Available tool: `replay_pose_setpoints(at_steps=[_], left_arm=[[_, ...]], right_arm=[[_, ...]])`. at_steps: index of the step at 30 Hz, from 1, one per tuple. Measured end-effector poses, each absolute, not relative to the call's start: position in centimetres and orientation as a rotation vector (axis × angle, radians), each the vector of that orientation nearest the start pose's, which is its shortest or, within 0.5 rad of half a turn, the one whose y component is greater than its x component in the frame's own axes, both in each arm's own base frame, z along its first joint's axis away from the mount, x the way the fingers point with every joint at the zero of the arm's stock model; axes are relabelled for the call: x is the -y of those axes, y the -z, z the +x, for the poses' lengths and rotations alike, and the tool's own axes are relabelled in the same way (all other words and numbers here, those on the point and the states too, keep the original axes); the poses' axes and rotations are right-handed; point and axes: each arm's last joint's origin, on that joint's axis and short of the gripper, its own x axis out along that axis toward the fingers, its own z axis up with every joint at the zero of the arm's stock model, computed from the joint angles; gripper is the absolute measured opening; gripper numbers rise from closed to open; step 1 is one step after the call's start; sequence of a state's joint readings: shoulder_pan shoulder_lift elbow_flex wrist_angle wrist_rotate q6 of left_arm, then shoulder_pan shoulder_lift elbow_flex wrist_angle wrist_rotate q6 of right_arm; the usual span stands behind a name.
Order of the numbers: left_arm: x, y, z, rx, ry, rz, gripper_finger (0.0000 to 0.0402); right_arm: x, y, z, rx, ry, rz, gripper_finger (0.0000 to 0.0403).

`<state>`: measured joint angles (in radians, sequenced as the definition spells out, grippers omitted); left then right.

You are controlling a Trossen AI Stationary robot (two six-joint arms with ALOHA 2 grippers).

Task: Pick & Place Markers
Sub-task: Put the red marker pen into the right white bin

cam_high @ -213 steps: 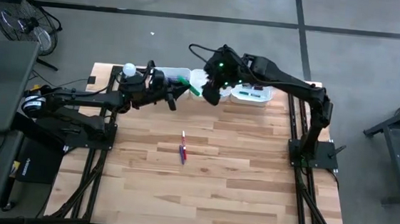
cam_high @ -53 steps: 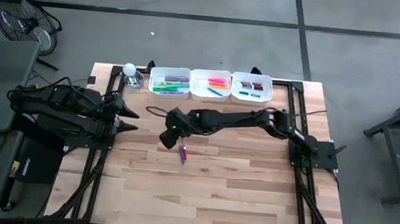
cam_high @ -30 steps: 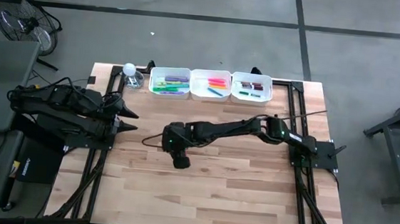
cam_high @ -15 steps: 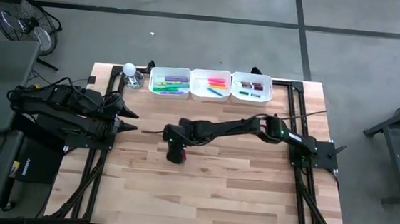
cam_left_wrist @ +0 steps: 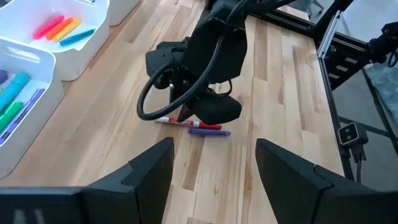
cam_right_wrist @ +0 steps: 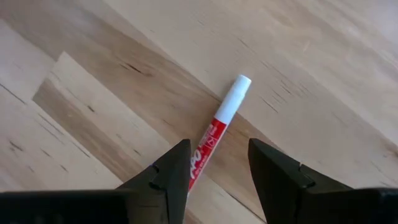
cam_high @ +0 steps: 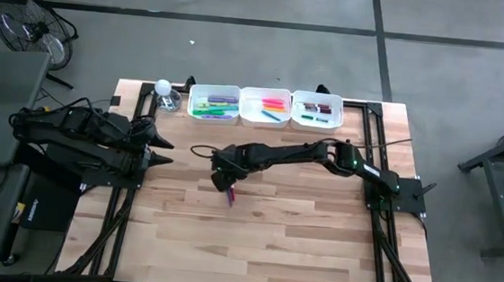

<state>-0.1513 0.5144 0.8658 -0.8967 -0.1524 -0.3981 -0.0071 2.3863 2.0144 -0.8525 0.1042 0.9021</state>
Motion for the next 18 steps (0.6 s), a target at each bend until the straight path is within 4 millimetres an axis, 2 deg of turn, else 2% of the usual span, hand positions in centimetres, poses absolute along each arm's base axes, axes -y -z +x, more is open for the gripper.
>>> replay_pose_setpoints(at_steps=[8, 18], left_arm=[[0.8, -32.4, 8.1, -0.535, -0.109, -0.305, 0.0224], [0.8, -32.2, 8.1, -0.553, -0.112, -0.302, 0.0224]], right_arm=[[0.7, -16.0, 49.5, -1.07, 0.66, 0.728, 0.0151], [-0.3, -13.5, 50.0, -1.067, 0.726, 0.694, 0.0151]])
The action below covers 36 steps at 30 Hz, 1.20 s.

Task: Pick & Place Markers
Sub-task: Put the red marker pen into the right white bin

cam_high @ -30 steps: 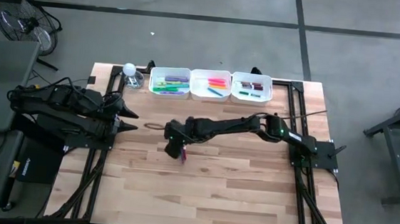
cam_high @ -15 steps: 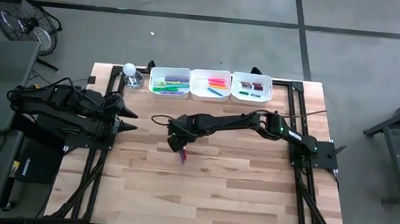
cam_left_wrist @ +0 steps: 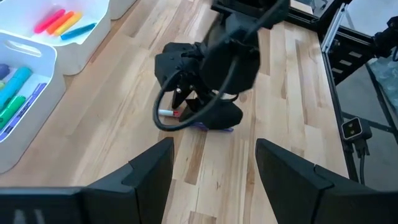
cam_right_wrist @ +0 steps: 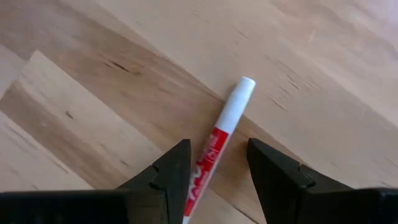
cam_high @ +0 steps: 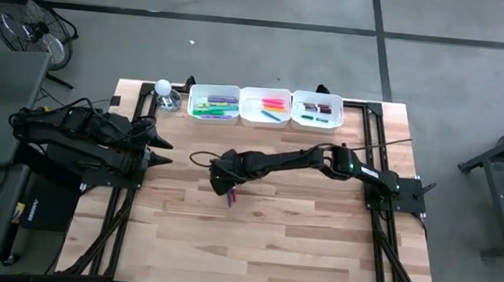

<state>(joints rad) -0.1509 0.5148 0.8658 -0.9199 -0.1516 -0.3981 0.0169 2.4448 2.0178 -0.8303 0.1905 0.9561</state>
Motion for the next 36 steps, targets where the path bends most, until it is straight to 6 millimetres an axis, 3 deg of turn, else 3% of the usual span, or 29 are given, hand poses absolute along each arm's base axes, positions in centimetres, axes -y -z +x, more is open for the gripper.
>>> replay_pose_setpoints(at_steps=[8, 36], left_arm=[[0.8, -32.1, 8.0, -0.568, -0.112, -0.3, 0.0224], [0.8, -31.8, 7.8, -0.604, -0.119, -0.294, 0.0224]], right_arm=[[-1.3, -12.8, 49.5, -1.1, 0.787, 0.651, 0.0147], [-6.6, -12.4, 48.2, -1.175, 0.829, 0.765, 0.0065]])
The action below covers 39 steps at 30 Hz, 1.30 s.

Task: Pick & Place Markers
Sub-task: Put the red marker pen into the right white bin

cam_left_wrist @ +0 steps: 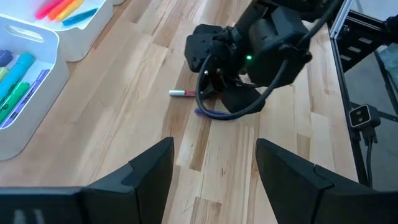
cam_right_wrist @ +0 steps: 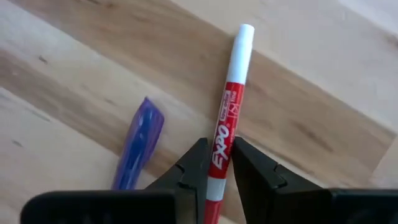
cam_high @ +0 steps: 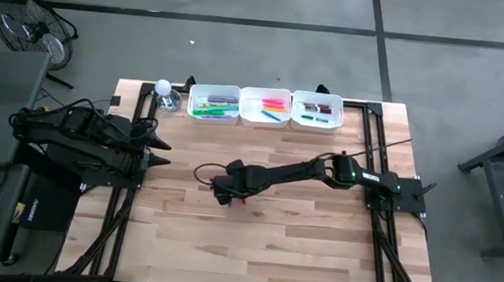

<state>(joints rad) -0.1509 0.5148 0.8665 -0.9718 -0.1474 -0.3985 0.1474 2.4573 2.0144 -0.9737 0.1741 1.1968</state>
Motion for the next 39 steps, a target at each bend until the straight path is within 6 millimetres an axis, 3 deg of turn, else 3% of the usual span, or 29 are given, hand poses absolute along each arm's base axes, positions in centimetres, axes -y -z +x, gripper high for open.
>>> replay_pose_setpoints(at_steps=[6, 12, 20, 33, 39], left_arm=[[0.8, -31.8, 7.8, -0.606, -0.117, -0.294, 0.0224], [0.7, -31.7, 7.7, -0.616, -0.12, -0.292, 0.0224], [0.7, -31.7, 7.7, -0.625, -0.121, -0.29, 0.0224], [0.7, -31.6, 7.6, -0.629, -0.123, -0.289, 0.0224], [0.7, -31.6, 7.6, -0.628, -0.126, -0.288, 0.0224]], right_arm=[[-7.4, -12.4, 48.0, -1.183, 0.833, 0.767, 0.0048], [-6.5, -12.4, 48.1, -1.197, 0.827, 0.769, 0.0023], [-4.0, -12.7, 48.3, -1.244, 0.782, 0.819, 0.0023], [0.8, -17.2, 47.4, -1.25, 0.704, 0.767, 0.0017], [2.0, -17.6, 47.2, -1.318, 0.545, 0.702, 0.0017]])
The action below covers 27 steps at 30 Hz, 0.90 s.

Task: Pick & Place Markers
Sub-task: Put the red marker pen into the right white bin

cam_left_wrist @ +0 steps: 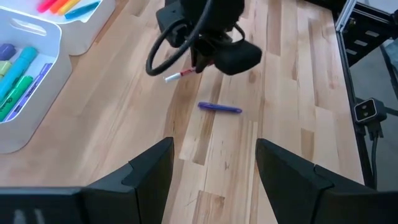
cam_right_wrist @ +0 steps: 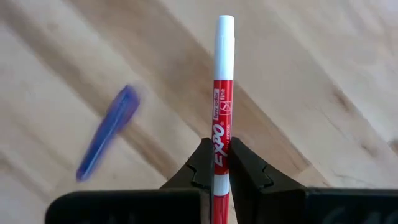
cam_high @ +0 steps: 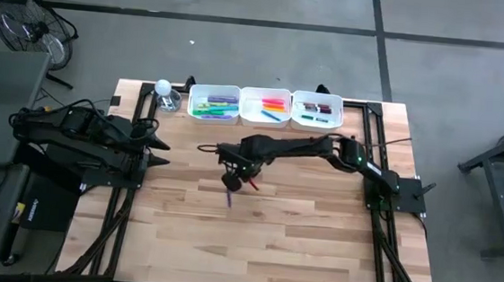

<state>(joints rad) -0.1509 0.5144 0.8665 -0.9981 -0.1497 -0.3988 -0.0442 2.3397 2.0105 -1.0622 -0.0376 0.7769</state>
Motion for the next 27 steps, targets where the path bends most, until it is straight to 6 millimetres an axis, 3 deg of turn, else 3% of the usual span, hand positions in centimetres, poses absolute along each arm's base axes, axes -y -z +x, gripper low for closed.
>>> replay_pose_setpoints(at_steps=[7, 19, 24, 27], left_arm=[[0.7, -31.6, 7.6, -0.627, -0.129, -0.288, 0.0224], [0.7, -31.8, 7.8, -0.598, -0.15, -0.29, 0.0224], [0.6, -32.0, 7.9, -0.572, -0.176, -0.284, 0.0224], [0.6, -32.2, 8.0, -0.538, -0.172, -0.29, 0.0224]], right_arm=[[3.1, -17.6, 46.7, -1.397, 0.386, 0.57, 0.0016], [5.2, -17.7, 43.6, -1.711, 0.242, 0.288, 0.0015], [7.1, -18.1, 41.8, -1.886, 0.269, 0.164, 0.0015], [8.4, -18.4, 41.5, -1.883, 0.232, 0.139, 0.0015]])
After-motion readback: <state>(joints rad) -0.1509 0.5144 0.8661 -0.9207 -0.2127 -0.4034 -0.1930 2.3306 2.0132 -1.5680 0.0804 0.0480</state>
